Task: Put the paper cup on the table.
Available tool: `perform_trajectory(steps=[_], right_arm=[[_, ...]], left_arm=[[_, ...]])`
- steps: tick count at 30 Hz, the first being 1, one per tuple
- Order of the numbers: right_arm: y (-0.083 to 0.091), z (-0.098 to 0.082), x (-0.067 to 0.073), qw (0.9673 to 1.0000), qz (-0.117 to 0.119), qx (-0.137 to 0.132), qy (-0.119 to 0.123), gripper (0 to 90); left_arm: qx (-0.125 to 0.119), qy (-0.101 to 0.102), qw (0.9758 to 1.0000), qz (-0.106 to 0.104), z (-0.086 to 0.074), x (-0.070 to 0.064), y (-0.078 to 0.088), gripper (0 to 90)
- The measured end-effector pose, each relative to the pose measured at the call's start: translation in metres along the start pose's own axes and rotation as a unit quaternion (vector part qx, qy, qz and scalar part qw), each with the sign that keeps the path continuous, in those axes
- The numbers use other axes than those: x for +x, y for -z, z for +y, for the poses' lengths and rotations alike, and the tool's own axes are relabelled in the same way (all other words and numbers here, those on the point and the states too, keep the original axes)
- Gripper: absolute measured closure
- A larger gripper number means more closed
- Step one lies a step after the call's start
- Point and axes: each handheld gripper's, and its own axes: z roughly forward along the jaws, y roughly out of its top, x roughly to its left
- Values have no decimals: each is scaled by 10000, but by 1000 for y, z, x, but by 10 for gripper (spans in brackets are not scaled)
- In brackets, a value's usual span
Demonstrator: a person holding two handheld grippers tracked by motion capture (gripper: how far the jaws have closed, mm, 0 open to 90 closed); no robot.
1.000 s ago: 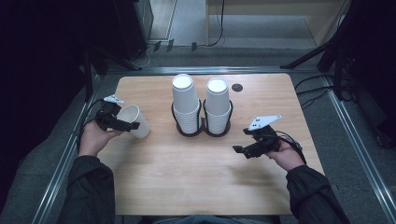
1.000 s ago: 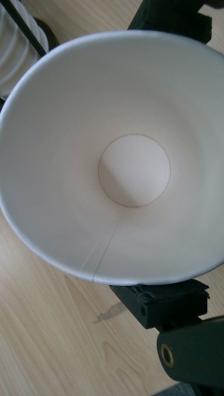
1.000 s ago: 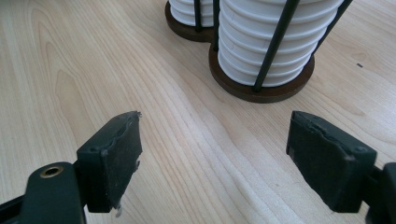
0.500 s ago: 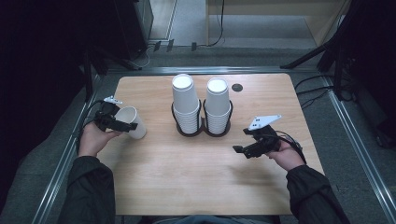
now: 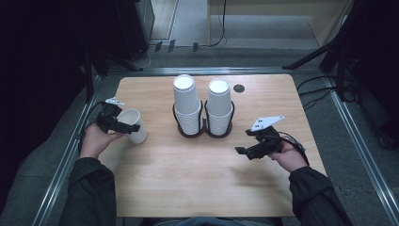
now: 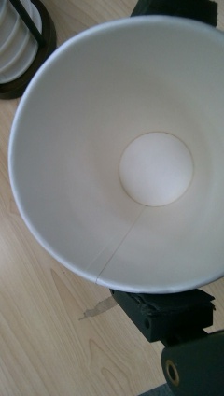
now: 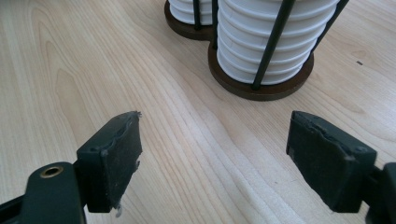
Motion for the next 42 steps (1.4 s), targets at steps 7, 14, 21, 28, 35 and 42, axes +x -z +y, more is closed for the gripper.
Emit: perform_trajectory(steps=[7, 14, 21, 28, 35, 42], right_arm=[[0, 0, 1, 10000, 45, -22, 16, 181], [-1, 0, 0, 10000, 65, 5, 24, 181], [0, 0, 0, 10000, 58, 6, 31, 181], [-1, 1, 0, 10000, 83, 14, 30, 181], [-1, 1, 0, 10000, 86, 23, 31, 181], [-1, 0, 0, 9999, 91, 37, 42, 181]], left_arm=[[8, 23, 10000, -53, 0, 0, -1, 58], [-33, 34, 9997, -227, 1, -1, 0, 2], [-124, 86, 9989, -440, 1, 0, 4, 0], [-278, 88, 9983, -498, 3, -1, 13, 0], [-358, 63, 9984, -437, 6, -3, 20, 0], [-450, -73, 9979, -464, 9, -9, 34, 0]])
